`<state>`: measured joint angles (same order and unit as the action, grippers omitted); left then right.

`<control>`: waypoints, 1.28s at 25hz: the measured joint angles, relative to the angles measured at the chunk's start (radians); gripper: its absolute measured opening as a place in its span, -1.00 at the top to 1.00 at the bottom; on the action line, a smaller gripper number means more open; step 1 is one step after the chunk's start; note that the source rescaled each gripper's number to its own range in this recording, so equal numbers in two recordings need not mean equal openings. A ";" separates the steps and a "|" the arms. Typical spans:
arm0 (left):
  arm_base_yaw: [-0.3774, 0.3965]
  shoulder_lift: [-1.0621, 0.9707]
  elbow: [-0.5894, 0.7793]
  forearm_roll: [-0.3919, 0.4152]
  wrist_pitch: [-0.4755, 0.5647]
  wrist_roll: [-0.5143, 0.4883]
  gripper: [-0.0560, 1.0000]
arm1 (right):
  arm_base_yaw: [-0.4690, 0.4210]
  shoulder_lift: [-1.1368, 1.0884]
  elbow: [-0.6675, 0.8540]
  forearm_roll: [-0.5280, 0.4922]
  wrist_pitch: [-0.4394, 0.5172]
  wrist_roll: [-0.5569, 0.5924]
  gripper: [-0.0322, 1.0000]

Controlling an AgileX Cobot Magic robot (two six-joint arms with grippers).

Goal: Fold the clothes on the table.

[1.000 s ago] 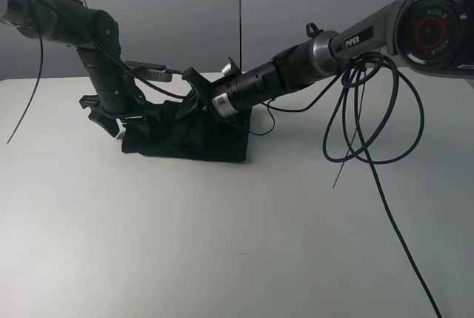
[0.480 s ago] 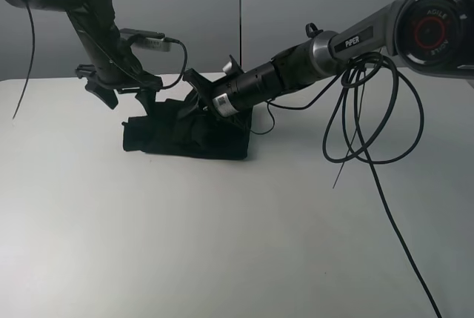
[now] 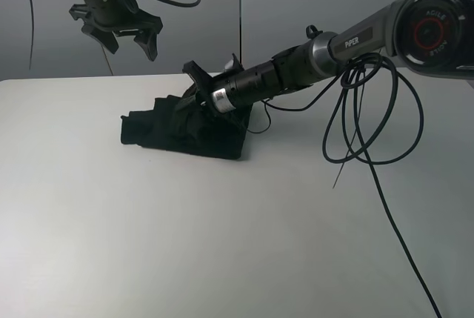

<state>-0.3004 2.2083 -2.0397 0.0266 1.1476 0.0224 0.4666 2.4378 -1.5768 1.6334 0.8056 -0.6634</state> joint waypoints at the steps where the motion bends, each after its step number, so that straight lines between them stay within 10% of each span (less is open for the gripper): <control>1: 0.000 0.000 -0.005 0.000 0.007 0.003 -1.00 | 0.000 0.000 0.000 0.044 0.018 -0.018 0.13; 6: 0.000 0.000 -0.006 0.000 0.018 0.018 -1.00 | 0.000 0.001 -0.042 0.098 0.076 -0.185 -0.56; 15: 0.000 0.000 -0.006 0.024 0.024 0.033 -1.00 | 0.013 -0.001 -0.107 0.057 0.125 -0.300 -0.61; 32: 0.006 -0.052 -0.006 0.033 0.013 0.101 -1.00 | -0.089 -0.287 -0.092 -1.062 0.000 0.137 -1.00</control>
<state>-0.2940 2.1563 -2.0461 0.0600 1.1610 0.1235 0.3776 2.1510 -1.6688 0.5719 0.8059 -0.5268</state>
